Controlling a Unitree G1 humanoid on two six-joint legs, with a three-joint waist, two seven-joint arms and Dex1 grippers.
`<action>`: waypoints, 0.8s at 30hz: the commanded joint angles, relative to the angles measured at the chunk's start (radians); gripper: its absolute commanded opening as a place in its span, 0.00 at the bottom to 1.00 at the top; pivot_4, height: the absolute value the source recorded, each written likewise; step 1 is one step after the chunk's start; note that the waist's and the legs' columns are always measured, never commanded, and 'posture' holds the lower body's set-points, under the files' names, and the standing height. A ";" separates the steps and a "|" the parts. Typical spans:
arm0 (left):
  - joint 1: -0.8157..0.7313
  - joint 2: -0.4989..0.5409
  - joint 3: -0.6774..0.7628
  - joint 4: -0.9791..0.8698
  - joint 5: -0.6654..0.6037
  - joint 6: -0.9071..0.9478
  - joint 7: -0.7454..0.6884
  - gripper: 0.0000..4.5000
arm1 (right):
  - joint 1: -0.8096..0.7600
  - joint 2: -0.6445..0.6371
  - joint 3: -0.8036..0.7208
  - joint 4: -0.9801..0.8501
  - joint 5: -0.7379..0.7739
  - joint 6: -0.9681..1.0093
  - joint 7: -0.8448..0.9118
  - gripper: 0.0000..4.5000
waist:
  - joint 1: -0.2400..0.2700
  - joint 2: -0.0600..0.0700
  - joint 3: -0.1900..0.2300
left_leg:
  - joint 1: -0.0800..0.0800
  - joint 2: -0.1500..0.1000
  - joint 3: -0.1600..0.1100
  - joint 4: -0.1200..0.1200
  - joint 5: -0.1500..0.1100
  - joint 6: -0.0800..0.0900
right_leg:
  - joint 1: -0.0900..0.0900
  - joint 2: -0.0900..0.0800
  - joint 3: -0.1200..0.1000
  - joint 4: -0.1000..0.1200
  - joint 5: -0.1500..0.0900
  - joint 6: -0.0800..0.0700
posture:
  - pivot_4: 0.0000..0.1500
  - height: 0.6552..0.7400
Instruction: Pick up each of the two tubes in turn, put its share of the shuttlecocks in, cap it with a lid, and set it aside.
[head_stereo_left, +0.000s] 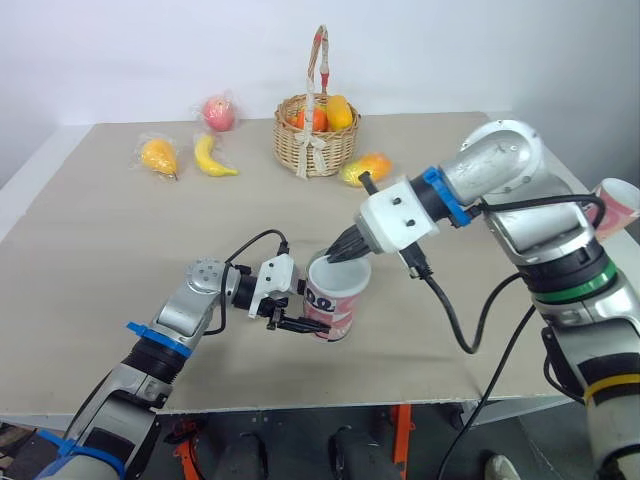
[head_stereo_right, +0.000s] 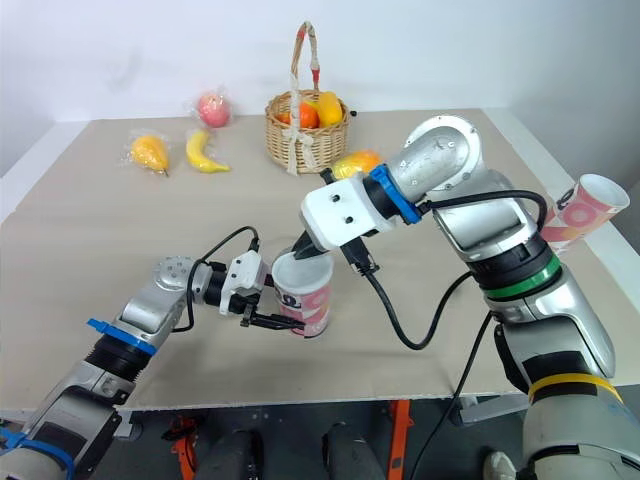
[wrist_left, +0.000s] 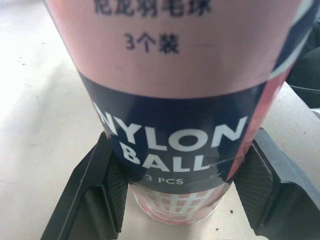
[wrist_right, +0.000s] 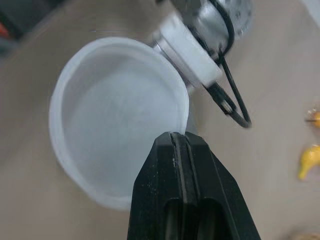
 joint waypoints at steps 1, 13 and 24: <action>0.035 0.037 -0.020 0.028 0.062 0.030 0.015 0.59 | -0.043 0.013 0.008 0.038 -0.065 -0.082 0.012 0.01 | 0.000 0.000 0.000 | 0.000 0.000 0.000 0.000 0.000 0.000 | 0.000 0.000 0.000 0.000 0.000 0.000 | 1.00 1.00; 0.041 0.041 -0.017 0.026 0.058 0.037 0.021 0.59 | -0.057 0.028 -0.035 -0.012 -0.019 -0.074 0.015 0.01 | -0.003 0.000 0.000 | 0.001 0.001 0.001 0.000 0.001 0.000 | -0.001 0.000 0.000 0.000 0.002 -0.004 | 1.00 1.00; 0.039 0.050 -0.012 0.030 0.058 0.037 0.018 0.59 | -0.005 0.027 -0.068 -0.064 0.003 0.006 -0.019 0.01 | -0.003 -0.001 0.000 | 0.001 0.001 0.001 -0.001 0.000 0.000 | -0.001 0.000 0.001 0.000 0.001 -0.002 | 1.00 1.00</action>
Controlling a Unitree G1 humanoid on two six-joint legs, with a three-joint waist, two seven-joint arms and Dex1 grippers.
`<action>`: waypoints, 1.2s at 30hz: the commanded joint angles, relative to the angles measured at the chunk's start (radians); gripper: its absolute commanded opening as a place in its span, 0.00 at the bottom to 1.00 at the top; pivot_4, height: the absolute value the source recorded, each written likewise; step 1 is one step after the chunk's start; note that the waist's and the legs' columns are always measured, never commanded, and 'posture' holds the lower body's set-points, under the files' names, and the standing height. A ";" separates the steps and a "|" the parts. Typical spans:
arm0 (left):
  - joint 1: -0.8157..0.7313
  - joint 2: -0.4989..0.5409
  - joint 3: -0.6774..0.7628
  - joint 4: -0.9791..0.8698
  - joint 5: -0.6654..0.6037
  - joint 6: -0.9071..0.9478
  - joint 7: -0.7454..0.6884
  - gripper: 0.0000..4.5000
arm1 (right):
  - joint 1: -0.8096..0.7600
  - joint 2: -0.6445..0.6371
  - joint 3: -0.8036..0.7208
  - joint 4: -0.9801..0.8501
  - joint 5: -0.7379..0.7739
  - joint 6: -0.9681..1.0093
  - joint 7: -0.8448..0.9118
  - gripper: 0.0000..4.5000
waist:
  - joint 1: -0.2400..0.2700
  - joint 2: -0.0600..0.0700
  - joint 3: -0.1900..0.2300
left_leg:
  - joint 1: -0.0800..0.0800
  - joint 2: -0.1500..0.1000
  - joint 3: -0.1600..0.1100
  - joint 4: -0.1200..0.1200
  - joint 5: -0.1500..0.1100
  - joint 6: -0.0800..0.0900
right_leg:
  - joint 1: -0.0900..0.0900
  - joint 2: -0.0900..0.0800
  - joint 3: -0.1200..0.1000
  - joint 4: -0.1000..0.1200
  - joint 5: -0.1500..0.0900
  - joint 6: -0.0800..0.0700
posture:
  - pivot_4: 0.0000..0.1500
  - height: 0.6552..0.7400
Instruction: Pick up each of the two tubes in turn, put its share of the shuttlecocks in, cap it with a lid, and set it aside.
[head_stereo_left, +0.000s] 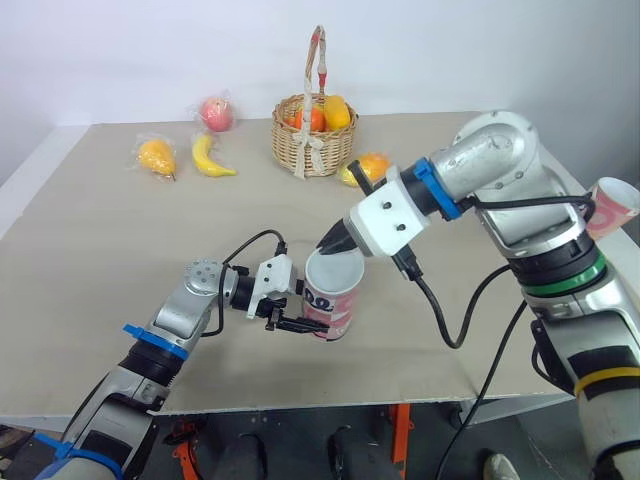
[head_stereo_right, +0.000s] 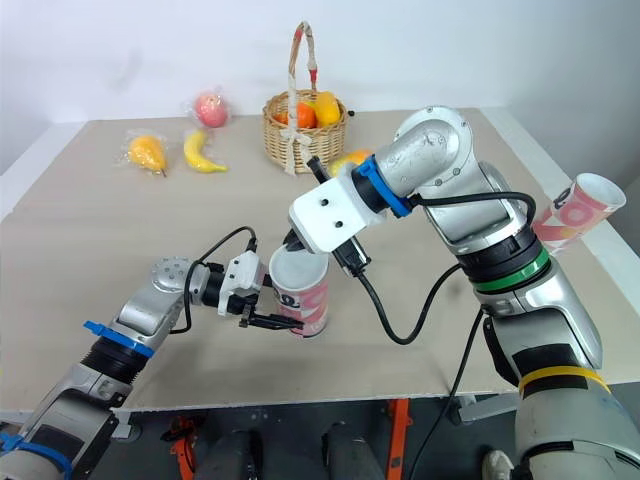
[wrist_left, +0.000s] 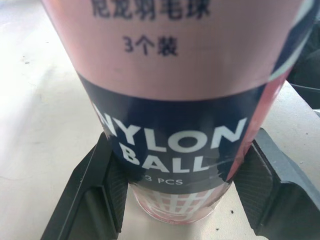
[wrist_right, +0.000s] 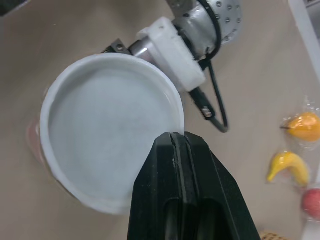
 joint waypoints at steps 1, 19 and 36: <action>0.026 0.041 -0.017 0.047 0.059 0.029 0.005 0.59 | -0.001 0.001 -0.050 -0.041 0.031 0.036 -0.012 0.01 | 0.000 0.000 0.000 | 0.000 0.000 0.000 0.000 0.000 0.000 | 0.000 0.000 0.000 0.000 0.000 0.000 | 1.00 1.00; 0.032 0.058 -0.009 0.036 0.054 0.037 0.009 0.59 | 0.076 -0.008 -0.010 -0.090 0.005 0.037 -0.010 0.01 | -0.010 -0.001 0.000 | 0.000 0.001 0.000 -0.001 0.000 0.000 | 0.000 0.001 0.000 0.000 0.000 0.000 | 1.00 1.00; 0.041 0.063 -0.007 0.018 0.047 0.055 0.013 0.59 | 0.036 0.065 -0.058 0.091 -0.030 0.027 -0.087 0.66 | -0.013 -0.012 -0.009 | 0.008 0.002 0.002 -0.002 0.000 0.000 | 0.004 0.001 0.001 0.000 -0.002 -0.007 | 1.00 1.00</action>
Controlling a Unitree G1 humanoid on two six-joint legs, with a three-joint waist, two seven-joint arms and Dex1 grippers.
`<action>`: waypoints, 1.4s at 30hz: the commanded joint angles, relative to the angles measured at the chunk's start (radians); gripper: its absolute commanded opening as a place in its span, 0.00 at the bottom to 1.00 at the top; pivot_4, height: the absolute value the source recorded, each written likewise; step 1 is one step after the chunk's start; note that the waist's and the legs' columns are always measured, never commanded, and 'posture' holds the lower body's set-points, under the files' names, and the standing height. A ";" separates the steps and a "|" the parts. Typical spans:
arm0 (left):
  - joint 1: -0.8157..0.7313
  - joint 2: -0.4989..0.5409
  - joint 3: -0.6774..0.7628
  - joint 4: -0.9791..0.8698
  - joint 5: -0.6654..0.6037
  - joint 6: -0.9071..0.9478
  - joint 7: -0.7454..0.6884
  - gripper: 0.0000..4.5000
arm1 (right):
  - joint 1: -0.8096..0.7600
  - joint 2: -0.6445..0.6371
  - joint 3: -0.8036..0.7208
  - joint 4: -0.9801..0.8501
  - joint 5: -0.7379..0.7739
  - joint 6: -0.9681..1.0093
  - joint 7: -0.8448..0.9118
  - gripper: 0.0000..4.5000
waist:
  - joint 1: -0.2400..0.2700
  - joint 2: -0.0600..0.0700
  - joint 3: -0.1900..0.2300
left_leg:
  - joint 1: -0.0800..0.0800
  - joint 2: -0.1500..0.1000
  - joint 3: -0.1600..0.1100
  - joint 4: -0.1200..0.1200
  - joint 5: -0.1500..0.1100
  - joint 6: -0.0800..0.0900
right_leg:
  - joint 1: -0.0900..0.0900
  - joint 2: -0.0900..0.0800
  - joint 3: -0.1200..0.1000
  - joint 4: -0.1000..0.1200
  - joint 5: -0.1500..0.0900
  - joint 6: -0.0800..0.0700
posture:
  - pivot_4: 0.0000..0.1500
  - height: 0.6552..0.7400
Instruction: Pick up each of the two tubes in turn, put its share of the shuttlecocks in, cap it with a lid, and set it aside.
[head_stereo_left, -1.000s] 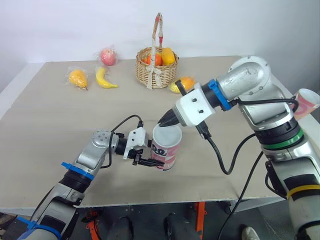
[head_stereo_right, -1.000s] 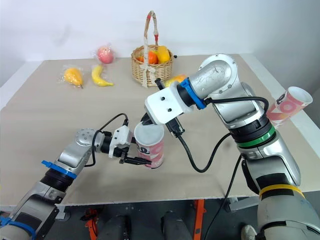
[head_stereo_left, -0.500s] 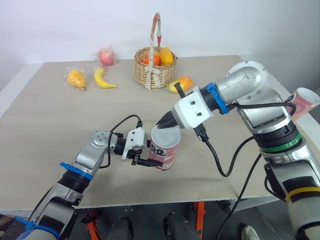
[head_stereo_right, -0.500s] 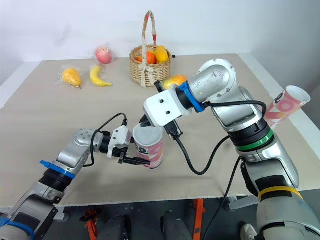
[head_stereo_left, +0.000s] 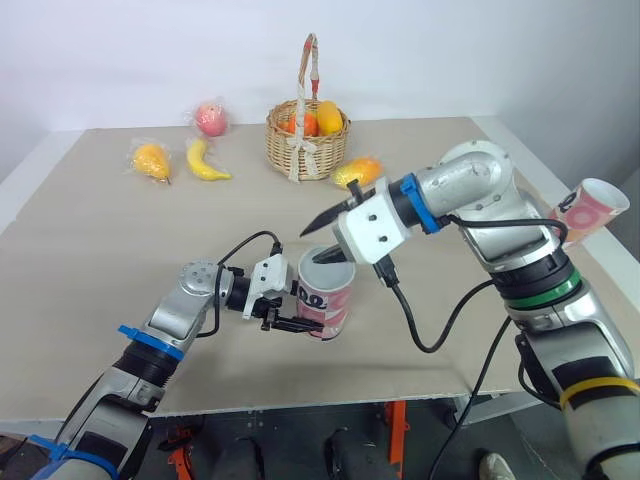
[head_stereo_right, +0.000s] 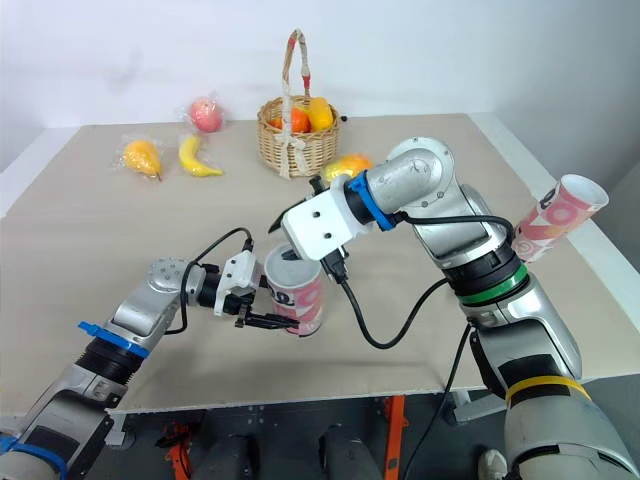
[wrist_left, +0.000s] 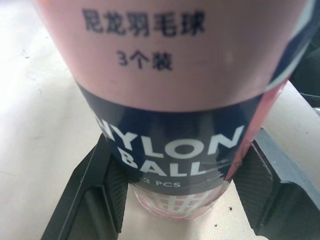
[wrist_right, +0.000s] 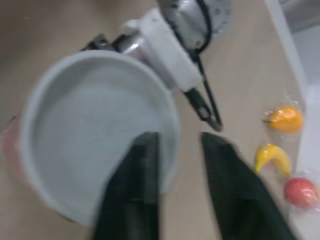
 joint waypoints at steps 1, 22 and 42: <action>0.033 0.040 -0.009 0.028 0.048 0.024 0.003 0.59 | -0.050 0.002 -0.075 0.048 0.094 0.133 0.025 0.66 | 0.000 0.000 0.000 | 0.000 0.000 0.000 0.000 0.000 0.000 | 0.000 0.000 0.000 0.000 0.000 0.000 | 1.00 1.00; 0.017 0.034 -0.007 0.057 0.054 0.007 0.000 0.59 | 0.075 -0.089 -0.098 -0.176 0.265 0.284 0.124 0.02 | 0.000 0.000 0.001 | -0.007 -0.001 -0.001 -0.001 -0.004 0.002 | -0.006 0.000 0.000 0.000 0.000 0.005 | 1.00 1.00; 0.023 0.031 -0.006 0.048 0.050 0.010 0.011 0.59 | -0.005 -0.048 0.163 0.022 0.023 -0.051 0.162 0.02 | 0.000 -0.004 -0.004 | 0.001 0.001 0.003 -0.001 -0.004 0.002 | -0.002 0.000 0.001 0.000 -0.002 -0.001 | 1.00 1.00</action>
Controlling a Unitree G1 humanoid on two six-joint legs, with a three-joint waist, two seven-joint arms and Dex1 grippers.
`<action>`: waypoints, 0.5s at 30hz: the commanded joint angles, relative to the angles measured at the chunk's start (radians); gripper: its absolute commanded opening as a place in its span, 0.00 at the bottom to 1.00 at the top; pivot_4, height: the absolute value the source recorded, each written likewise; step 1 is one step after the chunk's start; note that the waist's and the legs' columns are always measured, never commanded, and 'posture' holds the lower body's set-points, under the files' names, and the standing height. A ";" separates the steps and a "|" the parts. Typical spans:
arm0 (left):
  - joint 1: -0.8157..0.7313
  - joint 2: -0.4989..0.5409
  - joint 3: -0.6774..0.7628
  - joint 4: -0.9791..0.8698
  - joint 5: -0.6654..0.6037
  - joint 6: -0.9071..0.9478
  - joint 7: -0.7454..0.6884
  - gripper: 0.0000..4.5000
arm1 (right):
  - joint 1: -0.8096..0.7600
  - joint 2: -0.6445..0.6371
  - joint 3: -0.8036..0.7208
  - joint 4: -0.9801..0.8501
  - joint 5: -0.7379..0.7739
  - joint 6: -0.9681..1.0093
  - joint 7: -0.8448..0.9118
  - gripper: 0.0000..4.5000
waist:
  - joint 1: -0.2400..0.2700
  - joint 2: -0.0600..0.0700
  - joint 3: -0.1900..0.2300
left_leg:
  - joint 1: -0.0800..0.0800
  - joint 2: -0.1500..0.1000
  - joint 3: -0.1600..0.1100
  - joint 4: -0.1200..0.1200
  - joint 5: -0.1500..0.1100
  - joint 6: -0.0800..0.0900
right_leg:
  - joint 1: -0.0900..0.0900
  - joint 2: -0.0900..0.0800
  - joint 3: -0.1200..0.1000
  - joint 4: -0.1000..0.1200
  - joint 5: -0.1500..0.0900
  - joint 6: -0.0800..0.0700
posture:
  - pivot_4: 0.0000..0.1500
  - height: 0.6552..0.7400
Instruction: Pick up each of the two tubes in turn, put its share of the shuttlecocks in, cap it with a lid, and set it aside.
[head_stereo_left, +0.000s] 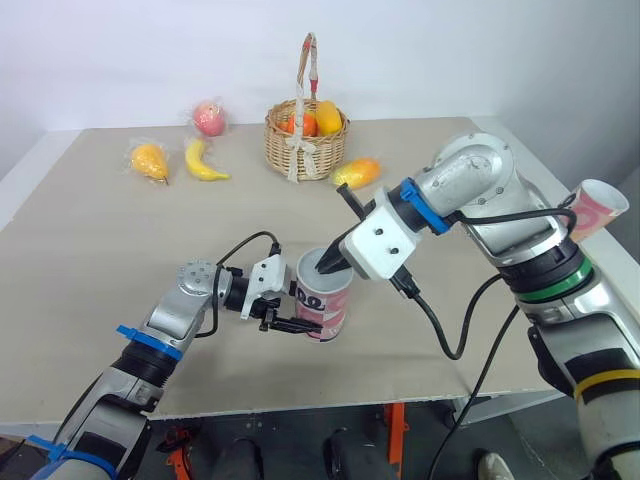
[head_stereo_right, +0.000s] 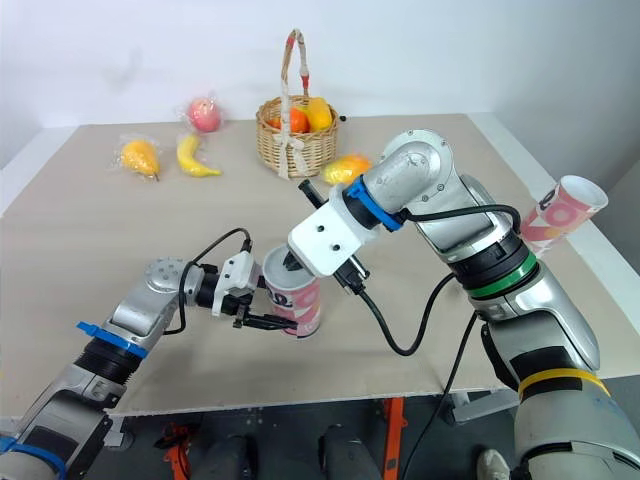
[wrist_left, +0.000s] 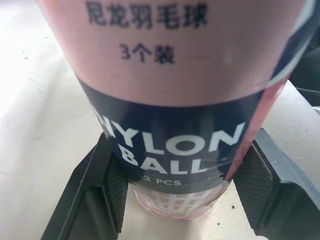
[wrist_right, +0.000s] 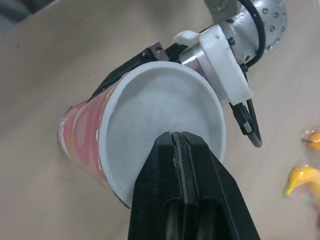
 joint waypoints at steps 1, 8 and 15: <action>0.023 0.024 -0.008 0.034 0.053 0.021 0.023 0.59 | 0.033 0.031 0.013 0.043 -0.008 0.059 0.016 0.02 | 0.000 0.000 -0.001 | 0.000 0.000 0.000 0.000 0.000 0.000 | 0.000 0.000 0.000 0.000 0.000 0.000 | 1.00 1.00; 0.039 -0.006 0.020 0.022 0.024 0.009 0.042 0.59 | 0.010 -0.049 -0.403 -0.001 0.315 0.390 -0.115 0.02 | 0.004 0.000 0.003 | -0.006 0.002 0.005 0.000 0.001 0.000 | -0.005 -0.004 0.002 -0.001 0.002 0.001 | 1.00 1.00; 0.029 -0.009 0.028 0.010 -0.003 0.006 0.032 0.59 | 0.360 -0.202 -0.565 -0.207 0.347 0.503 -0.235 0.02 | 0.011 0.001 0.003 | -0.009 -0.001 0.005 -0.009 -0.002 -0.001 | -0.003 -0.003 0.001 -0.016 0.004 0.009 | 1.00 1.00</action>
